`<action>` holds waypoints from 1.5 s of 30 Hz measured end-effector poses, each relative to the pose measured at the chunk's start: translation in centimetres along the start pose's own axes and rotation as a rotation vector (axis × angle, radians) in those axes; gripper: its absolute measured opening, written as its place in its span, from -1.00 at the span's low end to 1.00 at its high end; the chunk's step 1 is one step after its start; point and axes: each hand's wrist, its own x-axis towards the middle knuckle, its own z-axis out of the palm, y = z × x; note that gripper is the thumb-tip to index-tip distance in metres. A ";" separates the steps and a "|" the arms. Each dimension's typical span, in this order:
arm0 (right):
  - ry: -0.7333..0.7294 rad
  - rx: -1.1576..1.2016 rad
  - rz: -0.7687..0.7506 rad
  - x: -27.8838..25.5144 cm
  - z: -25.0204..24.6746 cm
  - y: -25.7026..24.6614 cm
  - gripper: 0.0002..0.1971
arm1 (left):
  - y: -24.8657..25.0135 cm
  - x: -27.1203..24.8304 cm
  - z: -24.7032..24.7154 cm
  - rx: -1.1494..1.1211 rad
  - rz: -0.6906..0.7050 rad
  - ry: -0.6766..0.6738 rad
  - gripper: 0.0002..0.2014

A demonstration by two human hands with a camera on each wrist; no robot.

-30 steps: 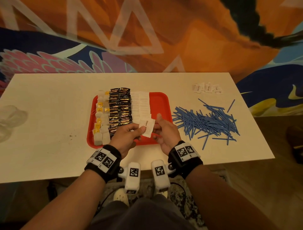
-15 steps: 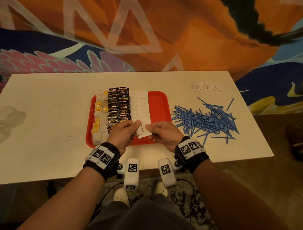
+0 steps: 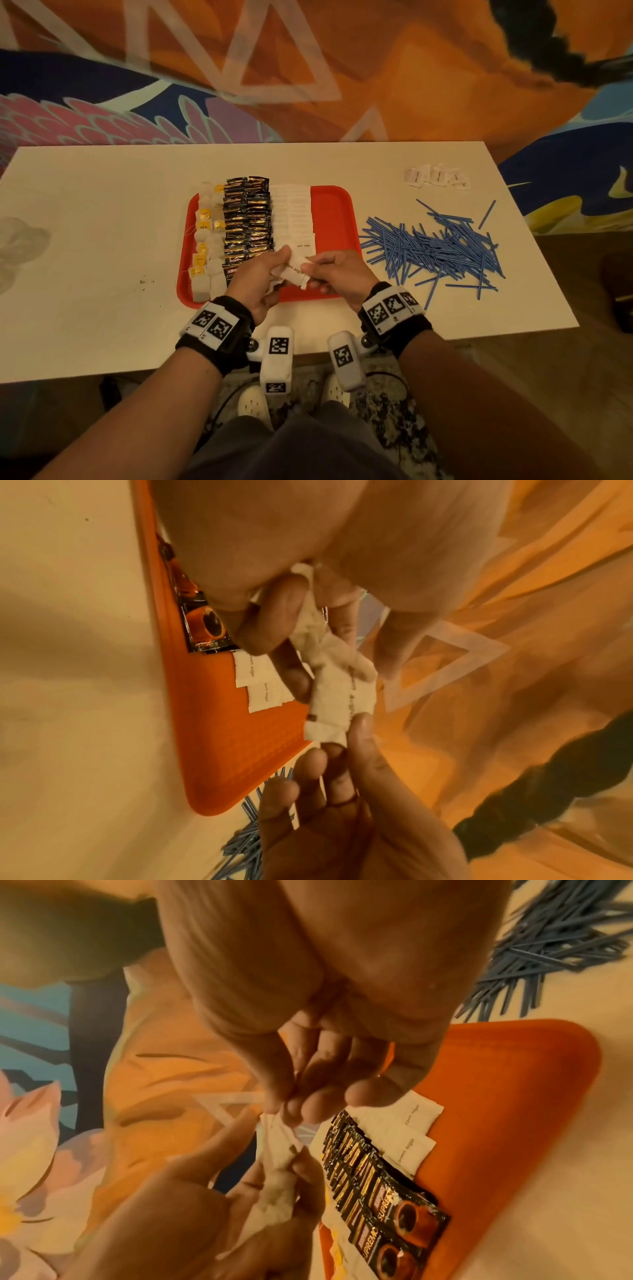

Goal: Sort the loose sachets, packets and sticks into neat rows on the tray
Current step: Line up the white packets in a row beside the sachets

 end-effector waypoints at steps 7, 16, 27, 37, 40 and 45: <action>0.104 0.046 0.032 1.7 1.4 3.1 -0.75 | -1.1 1.6 0.1 -0.003 0.073 0.153 -0.85; 0.188 -0.307 0.086 7.9 -0.7 5.5 -0.58 | -2.8 3.5 -3.5 -0.009 -0.067 0.275 -0.84; 0.274 -0.481 0.199 14.5 0.1 6.0 -0.69 | -3.3 2.7 -8.9 -0.031 -0.080 0.353 -0.87; 0.362 -0.689 0.000 14.5 1.2 6.5 -0.81 | -3.2 3.1 -9.1 -0.014 -0.074 0.342 -0.90; 0.227 -0.895 -0.165 15.1 2.3 6.8 -0.89 | -3.1 3.0 -9.2 -0.016 -0.088 0.339 -0.88; 0.208 -0.980 -0.180 15.2 2.9 7.7 -0.73 | -3.1 2.8 -9.9 -0.115 -0.116 0.311 -0.70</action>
